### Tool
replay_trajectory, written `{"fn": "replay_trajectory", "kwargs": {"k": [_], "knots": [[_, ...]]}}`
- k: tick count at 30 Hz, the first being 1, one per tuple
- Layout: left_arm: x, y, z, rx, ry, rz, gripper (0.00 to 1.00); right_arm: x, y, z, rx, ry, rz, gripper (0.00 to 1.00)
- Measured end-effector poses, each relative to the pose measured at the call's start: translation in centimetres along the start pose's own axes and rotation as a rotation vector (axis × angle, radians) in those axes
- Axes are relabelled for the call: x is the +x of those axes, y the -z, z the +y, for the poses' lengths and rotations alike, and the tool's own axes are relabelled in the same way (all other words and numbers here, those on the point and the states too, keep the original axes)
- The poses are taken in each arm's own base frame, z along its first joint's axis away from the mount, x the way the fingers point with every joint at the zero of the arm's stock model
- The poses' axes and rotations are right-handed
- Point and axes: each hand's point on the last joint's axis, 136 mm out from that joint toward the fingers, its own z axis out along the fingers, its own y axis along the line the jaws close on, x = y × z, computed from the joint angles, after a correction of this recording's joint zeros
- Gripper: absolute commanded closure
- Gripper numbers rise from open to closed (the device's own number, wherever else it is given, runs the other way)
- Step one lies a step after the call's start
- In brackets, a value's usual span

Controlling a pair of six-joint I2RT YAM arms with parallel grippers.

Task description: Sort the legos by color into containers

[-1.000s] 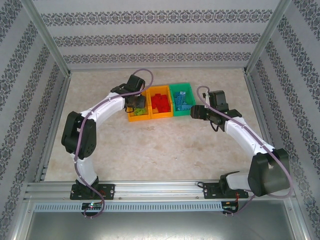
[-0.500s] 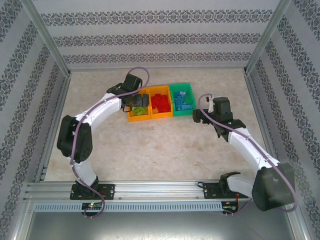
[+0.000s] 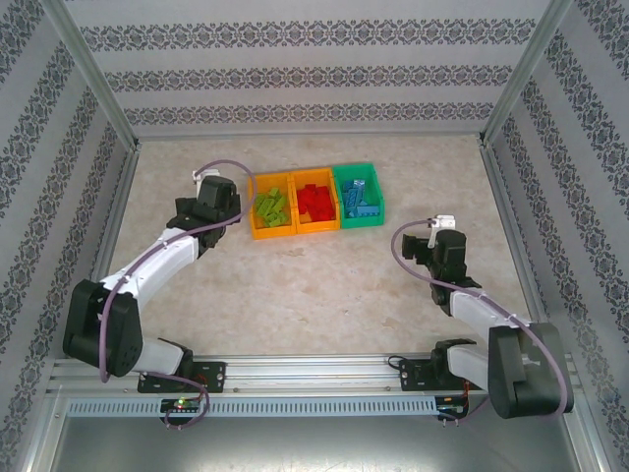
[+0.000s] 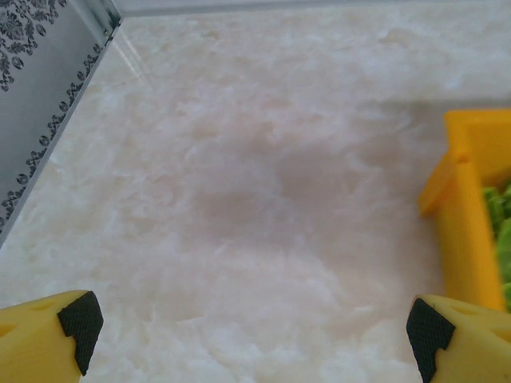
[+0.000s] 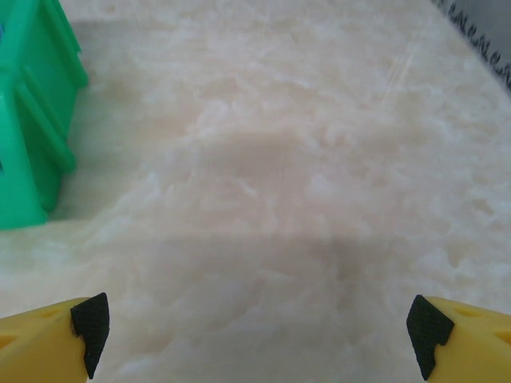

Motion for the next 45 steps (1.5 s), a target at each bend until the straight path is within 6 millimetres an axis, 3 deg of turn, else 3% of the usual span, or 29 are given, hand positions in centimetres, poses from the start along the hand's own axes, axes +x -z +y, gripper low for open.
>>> {"fn": "replay_trajectory", "kwargs": {"k": [6, 10, 16, 24, 28, 35, 45], "knots": [[3.8, -1.8, -0.3, 0.007, -0.084, -0.040, 0.00, -1.4, -2.4, -0.1, 0.009, -0.014, -0.077, 0.02], [5.3, -2.2, -0.2, 0.027, -0.126, -0.076, 0.00, -0.1, -4.4, 0.0, 0.013, -0.011, -0.057, 0.02], [4.6, -2.6, 0.3, 0.041, -0.118, -0.193, 0.00, -1.9, -4.5, -0.3, 0.016, -0.024, -0.118, 0.02], [7.3, -4.0, 3.4, 0.062, -0.018, -0.252, 0.00, -2.9, -4.7, 0.4, -0.018, -0.017, -0.139, 0.02], [8.3, -5.9, 3.0, 0.102, -0.001, -0.229, 0.01, -2.9, -4.7, 0.4, -0.021, -0.017, -0.139, 0.02], [6.1, -6.4, 2.3, 0.188, 0.032, -0.257, 0.01, -2.9, -4.7, 0.4, -0.021, -0.017, -0.139, 0.02], [6.2, -6.3, 1.8, 0.220, 0.032, -0.253, 0.01, -2.9, -4.7, 0.4, -0.021, -0.017, -0.139, 0.02]]}}
